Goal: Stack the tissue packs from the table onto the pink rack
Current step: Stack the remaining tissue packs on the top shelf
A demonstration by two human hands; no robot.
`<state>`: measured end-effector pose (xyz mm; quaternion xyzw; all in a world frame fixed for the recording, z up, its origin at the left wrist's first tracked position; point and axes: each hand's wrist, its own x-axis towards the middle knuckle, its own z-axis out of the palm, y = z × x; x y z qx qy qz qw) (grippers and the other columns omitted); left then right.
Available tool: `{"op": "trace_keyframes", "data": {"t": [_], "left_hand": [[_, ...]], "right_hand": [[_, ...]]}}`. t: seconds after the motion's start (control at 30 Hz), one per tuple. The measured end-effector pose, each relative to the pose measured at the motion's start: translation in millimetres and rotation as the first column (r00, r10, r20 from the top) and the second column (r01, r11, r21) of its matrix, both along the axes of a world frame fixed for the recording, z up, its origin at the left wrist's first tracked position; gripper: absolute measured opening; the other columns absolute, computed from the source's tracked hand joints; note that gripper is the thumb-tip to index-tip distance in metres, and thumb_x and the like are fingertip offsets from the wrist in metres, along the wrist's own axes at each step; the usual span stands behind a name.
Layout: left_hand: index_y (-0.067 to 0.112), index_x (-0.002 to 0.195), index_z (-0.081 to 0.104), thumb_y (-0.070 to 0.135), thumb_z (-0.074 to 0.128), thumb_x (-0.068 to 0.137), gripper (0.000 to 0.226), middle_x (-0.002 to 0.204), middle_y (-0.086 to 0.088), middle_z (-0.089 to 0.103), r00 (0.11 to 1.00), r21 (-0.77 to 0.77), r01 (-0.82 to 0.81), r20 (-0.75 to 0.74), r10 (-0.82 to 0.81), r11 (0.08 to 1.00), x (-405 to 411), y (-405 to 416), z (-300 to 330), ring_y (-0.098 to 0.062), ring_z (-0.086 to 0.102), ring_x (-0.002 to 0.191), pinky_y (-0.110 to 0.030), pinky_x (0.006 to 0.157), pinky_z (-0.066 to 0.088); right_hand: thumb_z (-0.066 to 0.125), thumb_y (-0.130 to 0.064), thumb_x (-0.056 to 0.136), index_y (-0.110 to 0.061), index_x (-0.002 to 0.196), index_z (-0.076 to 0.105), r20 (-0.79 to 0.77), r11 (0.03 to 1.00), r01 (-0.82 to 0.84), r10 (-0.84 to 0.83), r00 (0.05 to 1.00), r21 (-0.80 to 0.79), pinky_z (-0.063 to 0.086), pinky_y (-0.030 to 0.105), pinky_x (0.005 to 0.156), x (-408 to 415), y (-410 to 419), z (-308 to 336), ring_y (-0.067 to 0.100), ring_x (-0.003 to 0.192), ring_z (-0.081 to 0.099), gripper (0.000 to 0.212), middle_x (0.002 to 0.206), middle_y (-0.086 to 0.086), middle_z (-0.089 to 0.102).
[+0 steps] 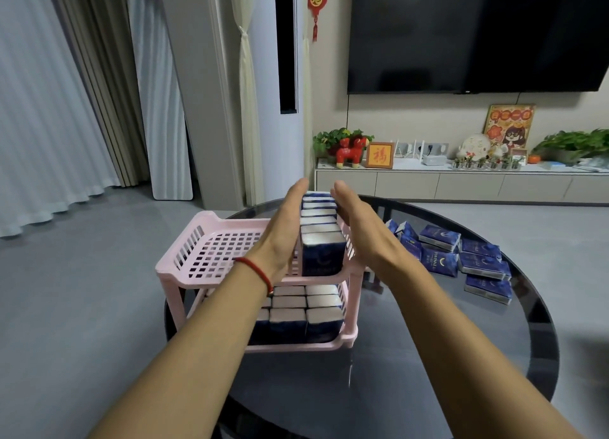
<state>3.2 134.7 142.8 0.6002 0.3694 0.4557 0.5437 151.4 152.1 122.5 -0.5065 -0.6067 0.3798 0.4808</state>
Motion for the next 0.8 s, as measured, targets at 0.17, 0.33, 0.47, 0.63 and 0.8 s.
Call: {"op": "trace_keyframes", "data": {"t": [0.17, 0.33, 0.47, 0.63, 0.8], "left_hand": [[0.039, 0.098, 0.055, 0.043, 0.018, 0.11, 0.039, 0.145, 0.005, 0.055, 1.0, -0.008, -0.01, 0.0, 0.01, 1.0, 35, -18, 15, 0.014, 0.048, 0.085, -0.006, 0.069, 0.037], [0.03, 0.099, 0.03, 0.031, 0.017, 0.111, 0.018, 0.127, 0.013, 0.024, 0.987, -0.05, -0.051, 0.15, 0.058, 0.997, 41, -34, 23, 0.012, 0.038, 0.082, -0.008, 0.073, 0.034], [0.028, 0.113, 0.063, 0.051, 0.027, 0.108, 0.044, 0.099, 0.018, 0.075, 0.99, 0.048, -0.141, 0.02, 0.14, 0.989, 15, -12, 9, 0.009, 0.068, 0.095, -0.018, 0.081, 0.054], [0.014, 0.123, 0.067, 0.034, 0.046, 0.099, 0.037, 0.128, -0.001, 0.064, 0.814, 0.607, -0.484, 0.048, 0.579, 0.63, 14, -25, 7, -0.003, 0.058, 0.113, -0.023, 0.099, 0.048], [0.004, 0.097, 0.072, -0.003, 0.058, 0.083, 0.021, 0.105, -0.007, 0.067, 0.892, 0.879, -0.218, 0.004, 0.452, 0.423, 69, -58, -18, -0.018, 0.059, 0.105, -0.02, 0.1, 0.041]], "right_hand": [[0.028, -0.085, 0.088, -0.023, 0.142, 0.055, 0.01, 0.999, 0.043, -0.043, 0.999, -0.033, 0.028, 0.039, 0.117, 0, 4, -7, 0.011, 0.136, 0.046, 0.087, 0.15, -0.007, 0.051], [0.034, -0.09, 0.083, -0.047, 0.133, 0.061, -0.05, 0.996, -0.062, 0.059, 0.997, -0.056, 0.029, 0.038, 0.118, -2, 3, -7, -0.001, 0.132, 0.05, 0.072, 0.14, -0.025, 0.058], [0.036, -0.063, 0.098, -0.033, 0.142, 0.057, -0.088, 0.99, 0.125, -0.119, 0.989, 0.06, 0.033, 0.032, 0.108, 21, -7, -12, 0.006, 0.133, 0.049, 0.057, 0.148, -0.011, 0.054], [0.056, -0.021, 0.094, -0.015, 0.137, 0.06, 0.23, 0.782, 0.602, -0.624, 0.747, 0.163, 0.049, 0.036, 0.101, 118, -15, -68, 0.021, 0.118, 0.062, 0.043, 0.133, 0.003, 0.065], [0.059, -0.033, 0.094, -0.026, 0.159, 0.028, 0.722, 0.688, 0.719, -0.547, 0.424, 0.099, 0.034, 0.054, 0.117, 213, -33, -127, 0.034, 0.152, 0.022, 0.073, 0.168, 0.007, 0.02]]}}
